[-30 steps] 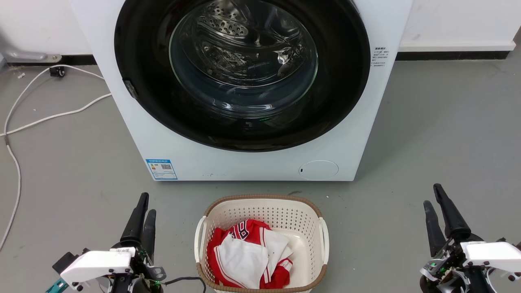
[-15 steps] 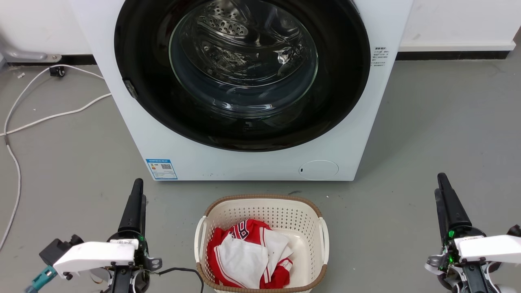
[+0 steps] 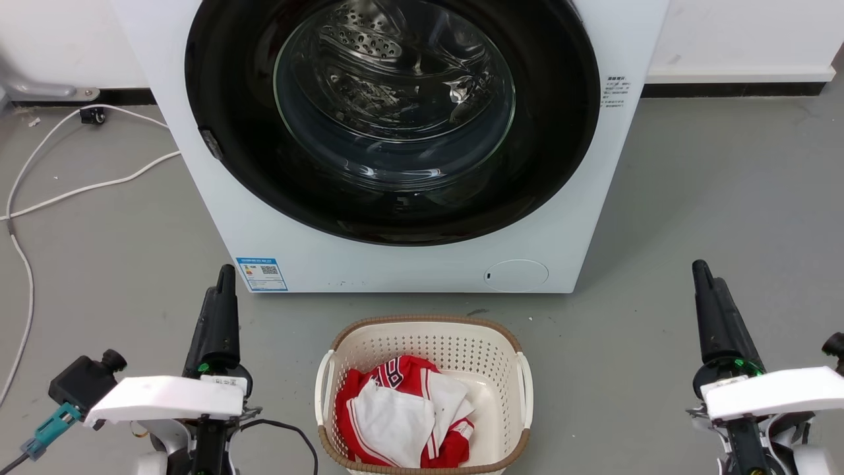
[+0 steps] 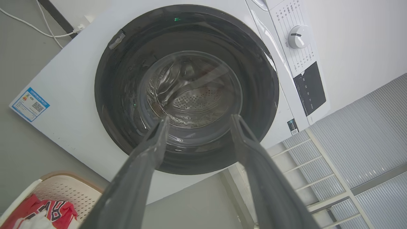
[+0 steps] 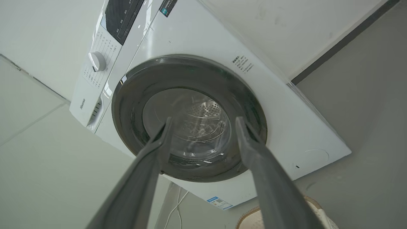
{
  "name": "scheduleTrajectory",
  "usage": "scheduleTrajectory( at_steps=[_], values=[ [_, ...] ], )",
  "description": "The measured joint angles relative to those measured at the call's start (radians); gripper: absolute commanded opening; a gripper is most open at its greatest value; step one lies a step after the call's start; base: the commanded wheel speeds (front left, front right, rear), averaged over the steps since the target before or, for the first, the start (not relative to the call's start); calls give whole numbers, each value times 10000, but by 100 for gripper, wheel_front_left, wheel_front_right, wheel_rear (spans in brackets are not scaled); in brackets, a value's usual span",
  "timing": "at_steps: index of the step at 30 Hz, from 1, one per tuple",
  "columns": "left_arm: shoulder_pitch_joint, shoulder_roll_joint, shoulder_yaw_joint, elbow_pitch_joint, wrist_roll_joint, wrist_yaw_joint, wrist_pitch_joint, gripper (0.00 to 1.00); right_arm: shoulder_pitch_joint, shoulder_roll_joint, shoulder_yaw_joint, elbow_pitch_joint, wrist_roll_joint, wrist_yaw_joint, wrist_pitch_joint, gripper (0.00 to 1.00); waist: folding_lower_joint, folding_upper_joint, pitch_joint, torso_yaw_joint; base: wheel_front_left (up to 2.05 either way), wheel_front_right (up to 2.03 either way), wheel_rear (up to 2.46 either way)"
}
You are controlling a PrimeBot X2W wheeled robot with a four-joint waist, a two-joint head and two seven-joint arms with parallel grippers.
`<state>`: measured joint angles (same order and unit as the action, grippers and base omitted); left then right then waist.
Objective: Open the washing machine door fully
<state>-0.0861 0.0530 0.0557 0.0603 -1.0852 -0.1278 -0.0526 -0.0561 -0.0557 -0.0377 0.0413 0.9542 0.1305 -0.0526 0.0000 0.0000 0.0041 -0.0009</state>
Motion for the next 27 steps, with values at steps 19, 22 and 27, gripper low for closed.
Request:
scheduleTrajectory(
  at_steps=[19,22,27],
  values=[
    [12,36,-441,-81,4180,50,-579,100,410,6,165,-290,-3841,2,-84,100,0,0,-34,12,0,0,0],
    [25,157,-635,17,5028,157,-717,100,430,6,148,-403,-4546,2,-23,100,-1,0,-29,29,0,0,0],
    [45,284,-834,123,5697,290,-846,100,482,8,140,-479,-5177,2,2,100,0,0,-25,32,0,0,0]
  ],
)
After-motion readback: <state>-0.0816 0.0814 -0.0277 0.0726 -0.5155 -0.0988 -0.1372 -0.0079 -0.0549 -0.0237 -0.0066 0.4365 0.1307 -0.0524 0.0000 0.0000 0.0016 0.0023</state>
